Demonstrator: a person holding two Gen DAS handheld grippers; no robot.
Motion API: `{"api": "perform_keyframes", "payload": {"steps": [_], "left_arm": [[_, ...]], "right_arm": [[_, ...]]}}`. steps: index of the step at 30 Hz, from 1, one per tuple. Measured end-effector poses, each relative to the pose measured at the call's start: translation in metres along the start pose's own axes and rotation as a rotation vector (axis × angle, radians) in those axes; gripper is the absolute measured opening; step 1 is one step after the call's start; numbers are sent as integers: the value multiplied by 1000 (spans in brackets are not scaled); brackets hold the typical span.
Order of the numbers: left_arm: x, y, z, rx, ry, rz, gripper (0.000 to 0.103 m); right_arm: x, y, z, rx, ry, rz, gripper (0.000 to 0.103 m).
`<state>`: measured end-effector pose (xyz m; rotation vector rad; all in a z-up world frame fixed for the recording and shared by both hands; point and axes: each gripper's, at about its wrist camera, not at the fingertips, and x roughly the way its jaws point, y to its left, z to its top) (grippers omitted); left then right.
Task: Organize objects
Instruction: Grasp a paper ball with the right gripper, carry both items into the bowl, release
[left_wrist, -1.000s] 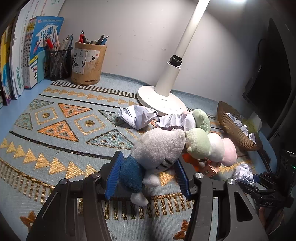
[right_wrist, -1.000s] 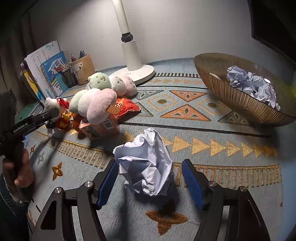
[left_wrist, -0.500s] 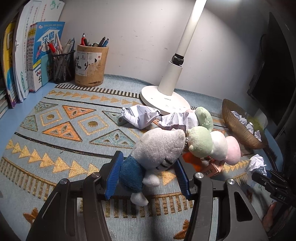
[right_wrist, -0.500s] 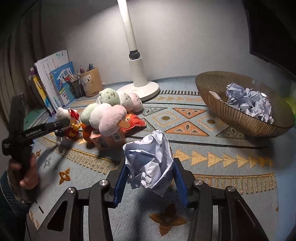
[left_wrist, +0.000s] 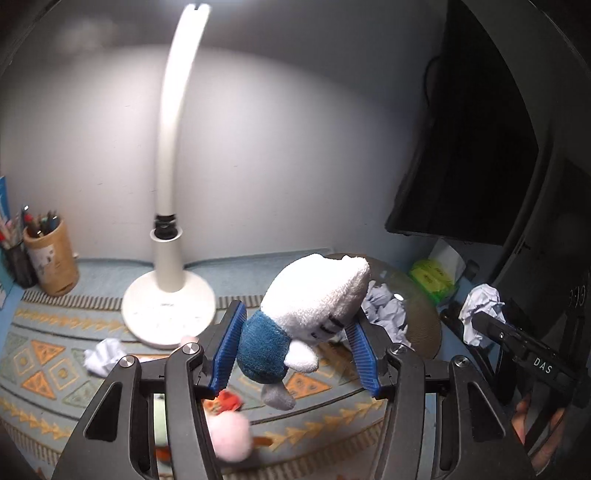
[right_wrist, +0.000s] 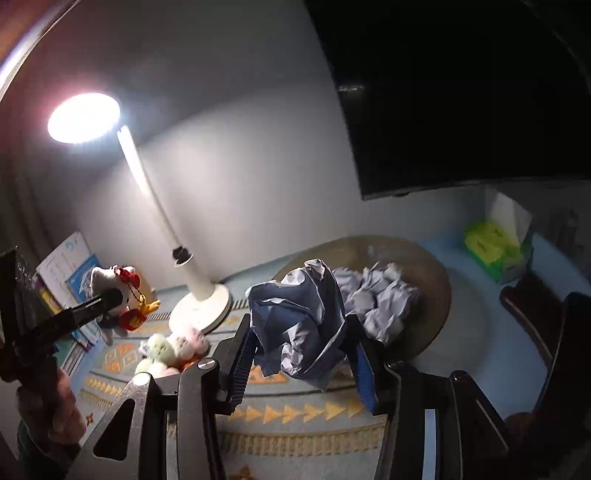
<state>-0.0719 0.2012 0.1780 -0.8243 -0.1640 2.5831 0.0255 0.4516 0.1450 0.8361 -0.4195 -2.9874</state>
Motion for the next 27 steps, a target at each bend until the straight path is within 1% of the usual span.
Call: {"api": "perform_keyframes", "payload": {"steps": [3,5,6,8,10,13,14,15,16,17,19,21,24,25,27], "left_arm": [[42,-27,8,3,58,-24,52],[65,-35,7,-14,89,3,52],[74,-36,6,-32,95,8,52],[89,-37,4,-55,110,-9,52],[100,-40,2,-51,121,-11,52],[113,-46,4,-33,114,-23,54],[115,-48,5,-23,110,-39,59],[115,-48,5,-12,100,-48,71],[114,-48,5,-4,94,-53,76],[112,-49,5,0,86,-68,79],[106,-48,5,1,90,-99,81],[94,-45,4,-10,84,-102,81],[60,-37,1,-30,44,-134,81],[44,-34,-1,-25,21,-134,81],[9,-27,-3,7,-26,-102,81]], "right_arm": [[16,-18,18,57,9,-15,46],[31,-25,24,76,29,-12,46],[39,-27,26,78,42,-6,46],[50,-27,28,58,57,10,46],[59,-26,31,34,61,-10,46],[74,-31,36,61,67,-16,47],[80,-34,38,75,74,-11,52],[88,-38,39,85,86,-4,56],[94,-42,40,96,104,15,62],[98,-45,39,110,120,34,62],[96,-49,36,129,124,39,62],[88,-48,33,127,119,34,62],[71,-39,28,119,114,60,62],[64,-33,27,106,110,68,62],[46,-16,25,70,94,95,62]]}}
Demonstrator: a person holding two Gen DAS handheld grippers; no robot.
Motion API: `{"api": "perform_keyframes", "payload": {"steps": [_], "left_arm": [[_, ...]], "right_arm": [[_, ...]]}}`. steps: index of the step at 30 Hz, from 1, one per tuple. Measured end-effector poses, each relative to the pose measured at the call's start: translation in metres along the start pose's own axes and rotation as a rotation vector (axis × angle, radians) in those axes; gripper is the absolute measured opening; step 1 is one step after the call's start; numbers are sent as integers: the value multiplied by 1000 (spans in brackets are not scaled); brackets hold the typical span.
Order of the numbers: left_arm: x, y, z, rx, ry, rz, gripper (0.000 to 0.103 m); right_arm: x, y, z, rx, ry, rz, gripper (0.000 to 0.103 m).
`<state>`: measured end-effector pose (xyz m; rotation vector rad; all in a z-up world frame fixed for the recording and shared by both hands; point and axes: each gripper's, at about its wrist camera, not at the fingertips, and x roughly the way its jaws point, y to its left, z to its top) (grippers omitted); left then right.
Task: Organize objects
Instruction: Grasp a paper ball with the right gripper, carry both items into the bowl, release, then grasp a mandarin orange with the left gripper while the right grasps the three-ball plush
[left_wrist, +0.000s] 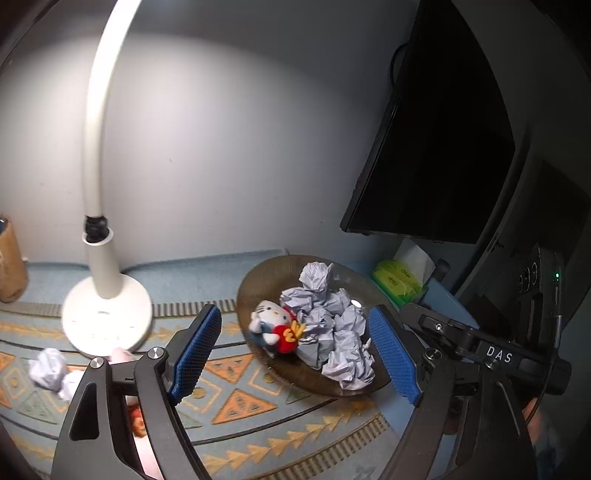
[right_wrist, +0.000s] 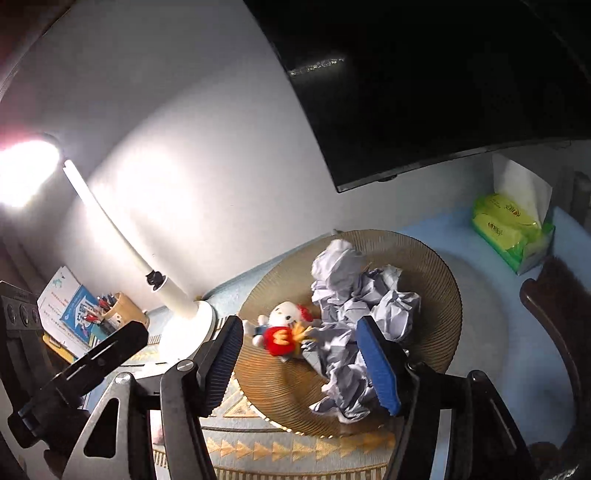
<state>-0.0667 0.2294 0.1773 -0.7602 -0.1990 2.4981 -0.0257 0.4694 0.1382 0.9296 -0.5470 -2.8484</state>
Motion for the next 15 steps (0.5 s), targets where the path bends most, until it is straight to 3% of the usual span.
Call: {"api": "perform_keyframes", "payload": {"steps": [3,6,9,12,15], "left_arm": [[-58,8,0,55,-68,92,84],[-115,26,-3,77,-134,209,103],[-158,52,-17,63,-182,308,103],[-170,90,-43,22,-167,407,103],[-150,137,-88,-30,-93,499,102]], "right_arm": [[-21,32,-5,-58,-17,46,62],[-40,70,-14,-111,-35,103,63],[-43,104,-33,-160,-41,150,67],[-25,127,-68,-187,-3,172,67],[8,137,-118,-211,24,165,67]]}}
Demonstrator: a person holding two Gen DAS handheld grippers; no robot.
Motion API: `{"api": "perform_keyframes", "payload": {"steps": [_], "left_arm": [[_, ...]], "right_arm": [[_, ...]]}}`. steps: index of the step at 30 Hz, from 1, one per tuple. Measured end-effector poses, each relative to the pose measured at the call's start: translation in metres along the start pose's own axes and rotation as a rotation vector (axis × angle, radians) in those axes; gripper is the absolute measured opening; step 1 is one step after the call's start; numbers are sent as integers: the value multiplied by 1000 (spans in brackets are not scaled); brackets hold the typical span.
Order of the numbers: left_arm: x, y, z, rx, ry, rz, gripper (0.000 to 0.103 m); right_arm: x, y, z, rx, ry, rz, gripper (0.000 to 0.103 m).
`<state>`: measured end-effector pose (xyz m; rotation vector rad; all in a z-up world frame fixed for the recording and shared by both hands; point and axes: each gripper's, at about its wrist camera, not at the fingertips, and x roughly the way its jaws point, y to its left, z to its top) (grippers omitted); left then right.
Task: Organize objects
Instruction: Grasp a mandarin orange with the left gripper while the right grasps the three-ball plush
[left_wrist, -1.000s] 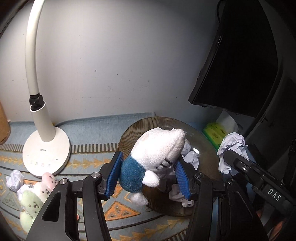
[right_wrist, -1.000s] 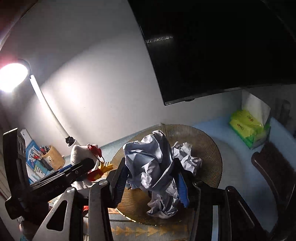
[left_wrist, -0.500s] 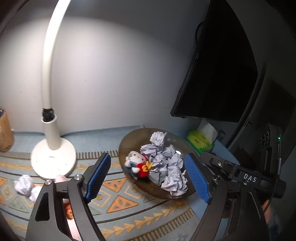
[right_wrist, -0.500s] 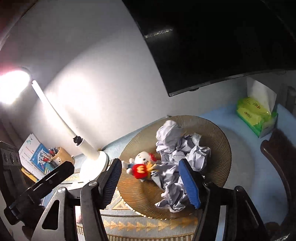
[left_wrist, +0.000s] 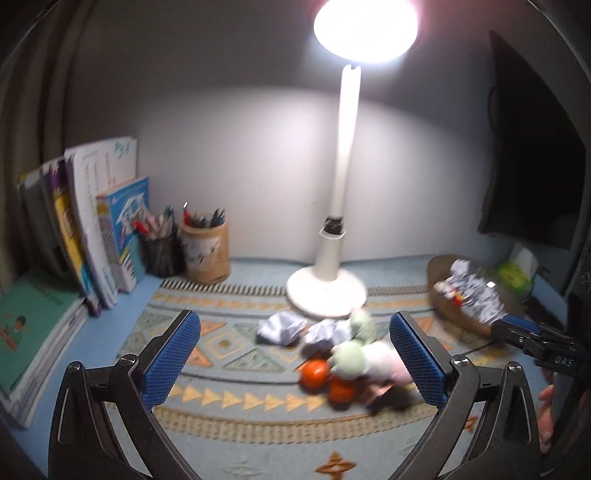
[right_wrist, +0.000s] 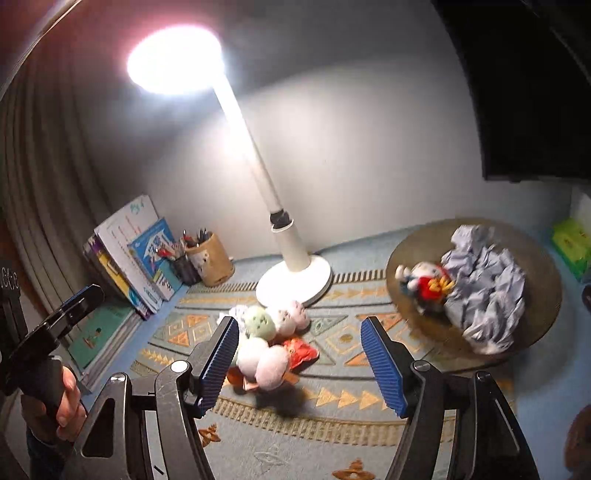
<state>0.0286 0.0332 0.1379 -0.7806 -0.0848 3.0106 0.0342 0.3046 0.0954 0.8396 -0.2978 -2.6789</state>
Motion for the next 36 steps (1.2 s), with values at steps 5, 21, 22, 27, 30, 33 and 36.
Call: {"api": "perform_keyframes", "payload": {"steps": [5,21,22,27,30,33,36], "left_arm": [[52,32,-67,-73,147,1,101],[61,16,-88,2,173,-37,101],[64,15,-88,3,191,-46,101],[87,-2,-84,-27,349,-171,101],[99,-21,-79,-14,370,-219,96],[118,-31,-81,5,417,-225,81],[131,-30,-78,-27,440,-272,75]], "right_arm": [[53,-4,-59,-3,98,-9,67],[65,0,-67,-60,124,-37,85],[65,3,-66,-70,133,-41,85],[78,24,-32,-40,304,3,85],[94,48,-16,-245,250,-68,95],[129,56,-13,-357,343,-91,96],[142,54,-8,-360,346,-5,97]]}}
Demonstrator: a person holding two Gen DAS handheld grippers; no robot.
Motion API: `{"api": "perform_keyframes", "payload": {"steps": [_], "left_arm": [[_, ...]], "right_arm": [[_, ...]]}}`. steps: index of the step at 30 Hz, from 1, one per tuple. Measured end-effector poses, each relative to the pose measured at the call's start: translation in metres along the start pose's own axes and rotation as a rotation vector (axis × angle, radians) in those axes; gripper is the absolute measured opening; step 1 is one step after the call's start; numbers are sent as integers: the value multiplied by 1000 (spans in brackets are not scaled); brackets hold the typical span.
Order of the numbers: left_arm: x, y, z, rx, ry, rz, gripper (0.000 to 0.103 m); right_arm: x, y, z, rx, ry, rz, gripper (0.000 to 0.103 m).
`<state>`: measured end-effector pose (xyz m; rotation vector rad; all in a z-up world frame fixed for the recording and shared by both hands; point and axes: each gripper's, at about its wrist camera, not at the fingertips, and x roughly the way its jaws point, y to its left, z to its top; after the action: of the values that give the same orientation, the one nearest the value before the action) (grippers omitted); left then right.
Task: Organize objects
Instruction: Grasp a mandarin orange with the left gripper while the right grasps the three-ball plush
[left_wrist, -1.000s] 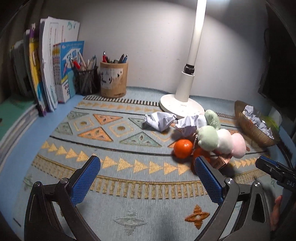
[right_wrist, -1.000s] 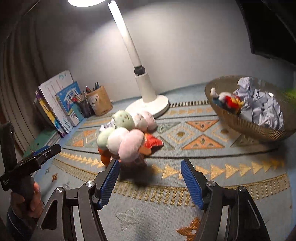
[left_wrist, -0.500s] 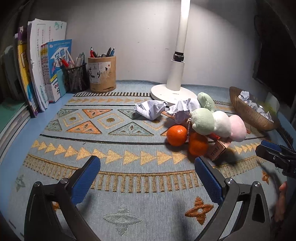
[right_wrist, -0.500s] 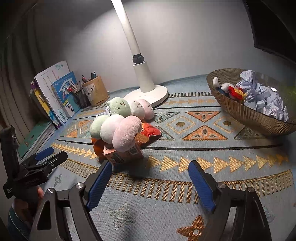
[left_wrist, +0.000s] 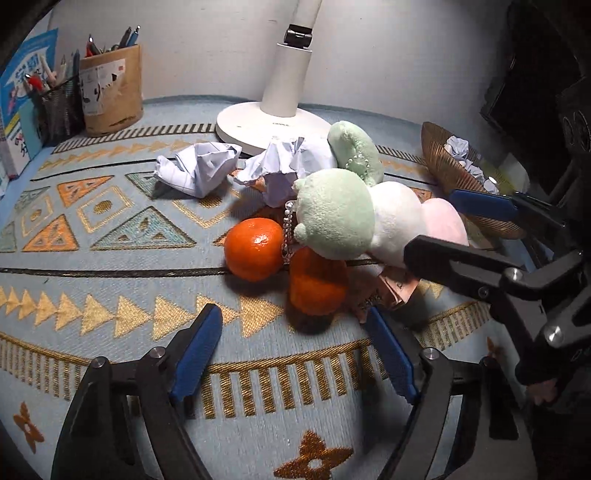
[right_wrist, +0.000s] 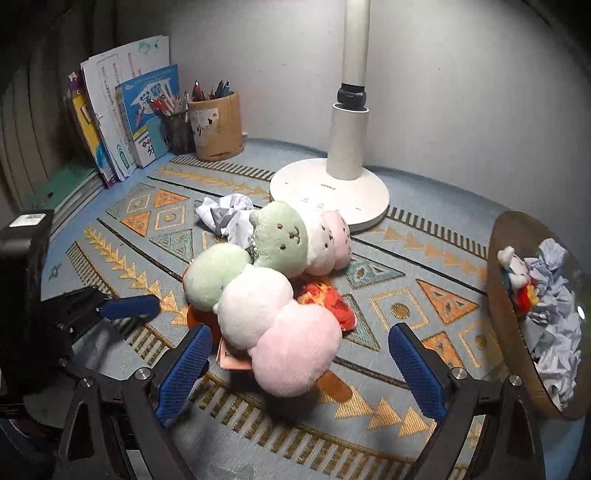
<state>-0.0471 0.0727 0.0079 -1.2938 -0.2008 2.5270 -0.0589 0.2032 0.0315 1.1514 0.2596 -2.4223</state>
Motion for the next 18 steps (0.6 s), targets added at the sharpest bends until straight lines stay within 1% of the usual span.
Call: {"api": "perform_keyframes", "payload": {"steps": [1,2,3,4,5,7,8,9,11,14,15,16,18], "left_arm": [[0,1,3,-8,-8,-16,72],[2,1,5,-11,-7,-24,63],[6,0,7,-1,8,-14,58],[7,-3,8,12,-5,3,56],[8,-4,9,20,-4,8,56],[10,-6,9,26,0,-11,42],[10,-6,9,24,-1,-35,28],[9,-6,8,19,1,-55,29],[4,-6,6,30,-9,-40,28],[-14,-2,-3,18,-31,-71,28],[-21,-2,-7,16,-38,-68,28],[-29,-1,-12,16,-49,-59,28],[-44,4,-22,21,-80,-23,28]], "right_arm": [[5,-1,0,-9,5,24,96],[10,-1,0,-19,22,32,92],[15,-3,0,-19,36,48,86],[19,-5,-1,-5,50,106,65],[21,-8,-2,12,52,148,59],[19,-7,-6,11,31,152,59],[16,-7,-7,15,19,155,56],[12,-6,-7,21,4,156,55],[-3,-5,-8,27,-52,170,54],[-41,-10,-11,68,-145,180,54],[-56,-15,-16,89,-174,154,54],[-70,-20,-22,113,-193,105,54],[-89,-32,-43,183,-186,-46,55]]}}
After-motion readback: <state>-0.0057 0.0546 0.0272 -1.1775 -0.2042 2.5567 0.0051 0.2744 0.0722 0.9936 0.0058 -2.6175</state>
